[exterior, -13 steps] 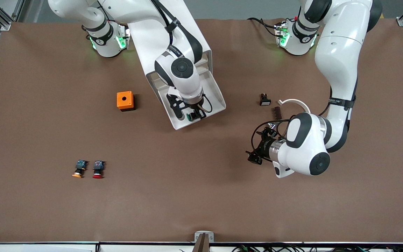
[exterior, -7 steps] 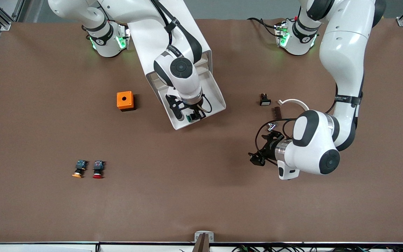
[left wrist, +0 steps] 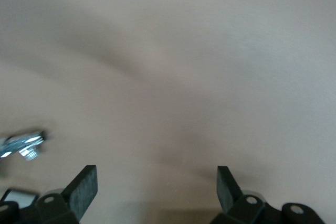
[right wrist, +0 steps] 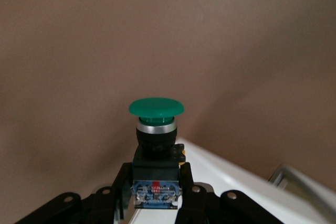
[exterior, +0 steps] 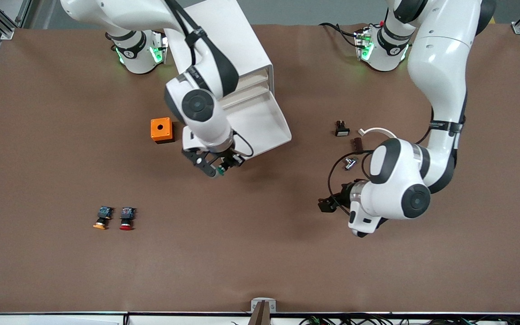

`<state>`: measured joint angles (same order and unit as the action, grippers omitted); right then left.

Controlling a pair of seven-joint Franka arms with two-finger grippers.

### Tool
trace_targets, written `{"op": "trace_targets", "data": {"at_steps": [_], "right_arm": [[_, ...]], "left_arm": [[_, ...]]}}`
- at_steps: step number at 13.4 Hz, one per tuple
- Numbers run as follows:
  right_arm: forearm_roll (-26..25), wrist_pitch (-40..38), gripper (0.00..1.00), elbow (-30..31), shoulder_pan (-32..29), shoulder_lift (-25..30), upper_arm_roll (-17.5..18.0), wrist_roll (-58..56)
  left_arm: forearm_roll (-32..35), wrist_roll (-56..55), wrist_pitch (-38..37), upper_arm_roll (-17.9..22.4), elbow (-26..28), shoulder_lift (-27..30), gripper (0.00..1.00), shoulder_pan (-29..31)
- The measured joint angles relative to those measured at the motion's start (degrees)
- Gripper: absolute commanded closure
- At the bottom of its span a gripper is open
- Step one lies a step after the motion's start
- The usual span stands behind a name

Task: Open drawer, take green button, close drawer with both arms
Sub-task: 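Carry the button with the right gripper while the left gripper shuts the drawer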

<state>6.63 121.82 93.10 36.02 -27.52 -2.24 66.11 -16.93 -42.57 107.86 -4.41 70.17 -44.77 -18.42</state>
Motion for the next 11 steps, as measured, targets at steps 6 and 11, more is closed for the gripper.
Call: {"op": "trace_targets", "data": {"at_steps": [6,11], "right_arm": [[0.1,0.4,0.94,-0.1,-14.6,-0.9,-0.2,-37.6],[0.2,7.5,0.94,0.0,-21.2,-6.9,-0.2,-55.8]], "left_arm": [[5.8,0.4,8.3,-0.2,1.0,-2.4,0.00,-8.7],[5.8,-2.1,9.7,-0.4,2.7,-3.7,0.00,-13.2]]}}
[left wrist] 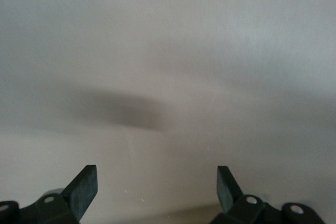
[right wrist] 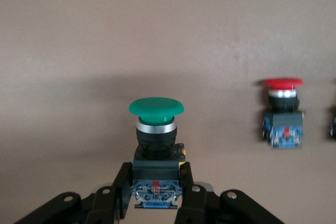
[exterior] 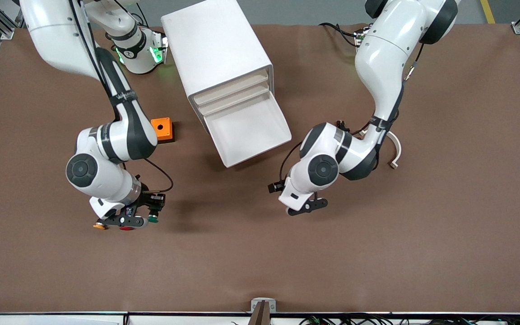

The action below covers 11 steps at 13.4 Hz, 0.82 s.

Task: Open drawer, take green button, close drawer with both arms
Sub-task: 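Carry the button with the right gripper while the left gripper shuts the drawer, then set the green button beside the red button with the right gripper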

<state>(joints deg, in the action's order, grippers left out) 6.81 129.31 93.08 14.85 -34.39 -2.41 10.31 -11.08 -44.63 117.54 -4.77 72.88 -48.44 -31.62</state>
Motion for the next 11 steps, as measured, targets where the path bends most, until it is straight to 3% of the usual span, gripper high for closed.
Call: {"op": "trace_targets", "data": {"at_steps": [5,7,8,10,11], "right_arm": [[0.0,7.1,0.91,0.0,-1.0,-5.9,0.0,-4.3],[0.0,8.3,0.84,0.0,-1.2,-7.1,0.0,-4.4],[0.0,8.5,0.70,0.0,-1.4,-7.4,0.0,-4.4],[0.0,8.6,0.00,-0.1,-1.7,-7.5,0.0,-4.5],[0.0,8.6,0.00,-0.2,-1.9,-7.5,0.0,-4.4]], "left_arm": [[0.0,-10.3,0.0,-0.1,1.8,0.0,0.00,-6.1],[0.0,-13.6,0.0,-0.2,2.5,0.0,0.00,-8.3],[0.0,-15.4,0.0,-0.2,2.7,0.0,0.00,-9.4],[0.0,-19.1,-0.1,-0.2,2.8,0.0,0.00,-11.6],[0.0,-20.8,-0.6,-0.2,2.8,0.0,0.00,-12.7]]}}
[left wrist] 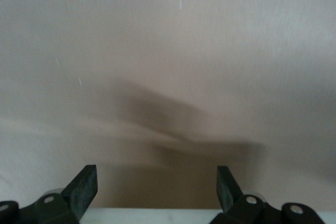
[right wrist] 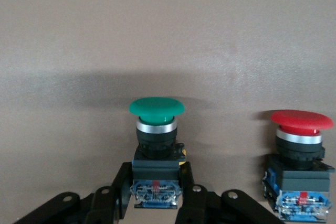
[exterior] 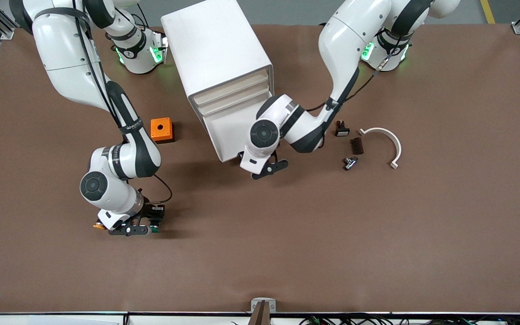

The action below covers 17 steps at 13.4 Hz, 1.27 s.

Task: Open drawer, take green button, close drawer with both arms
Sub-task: 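Set the green button beside the red button with the right gripper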

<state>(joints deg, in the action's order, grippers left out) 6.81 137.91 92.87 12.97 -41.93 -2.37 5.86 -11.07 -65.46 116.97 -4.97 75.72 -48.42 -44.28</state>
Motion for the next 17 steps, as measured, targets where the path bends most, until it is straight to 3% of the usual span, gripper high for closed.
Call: {"op": "trace_targets", "data": {"at_steps": [5,10,17], "right_arm": [[0.0,0.1,0.00,-1.1,-0.1,1.1,0.0,0.3],[-0.1,-1.1,0.00,-1.5,-2.9,7.9,-0.2,0.2],[-1.6,-20.6,0.00,-1.8,-8.0,21.2,-2.5,-1.5]], "left_arm": [[0.0,-6.6,-2.9,-1.4,0.0,0.3,0.00,-4.3],[0.0,-10.2,-3.2,-3.8,0.1,0.3,0.00,-6.4],[0.0,-10.7,-3.2,-4.5,0.1,0.3,0.00,-6.6]]}}
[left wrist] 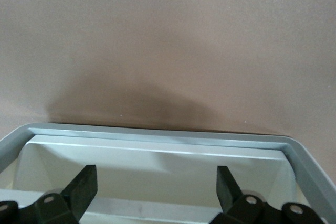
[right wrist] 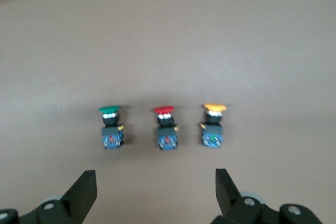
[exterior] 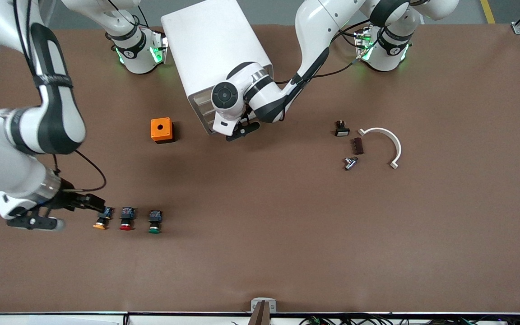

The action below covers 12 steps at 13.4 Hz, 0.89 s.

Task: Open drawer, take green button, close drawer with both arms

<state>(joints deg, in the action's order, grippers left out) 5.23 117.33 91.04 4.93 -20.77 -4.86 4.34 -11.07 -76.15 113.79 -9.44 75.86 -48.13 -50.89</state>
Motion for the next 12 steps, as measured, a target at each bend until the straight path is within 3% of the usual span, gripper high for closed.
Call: {"op": "trace_targets", "data": {"at_steps": [3,5,9,12], "right_arm": [[-0.1,-6.4,0.00,0.1,-1.1,6.0,-0.3,0.0],[-0.1,-10.9,0.00,0.1,-1.8,9.9,-0.3,0.0],[-0.2,-17.6,0.00,1.4,-2.3,18.1,-0.3,0.1],[-0.2,-21.9,0.00,3.3,-3.1,22.7,-0.4,0.8]], "left_arm": [[0.7,-0.1,0.1,3.7,-0.5,0.6,0.00,1.3],[5.1,0.0,0.0,5.7,-0.7,2.1,0.00,4.5],[17.0,0.1,-1.7,6.2,-0.8,5.3,0.00,11.3],[19.7,6.0,-6.6,6.3,-0.9,9.7,0.00,16.2]]}}
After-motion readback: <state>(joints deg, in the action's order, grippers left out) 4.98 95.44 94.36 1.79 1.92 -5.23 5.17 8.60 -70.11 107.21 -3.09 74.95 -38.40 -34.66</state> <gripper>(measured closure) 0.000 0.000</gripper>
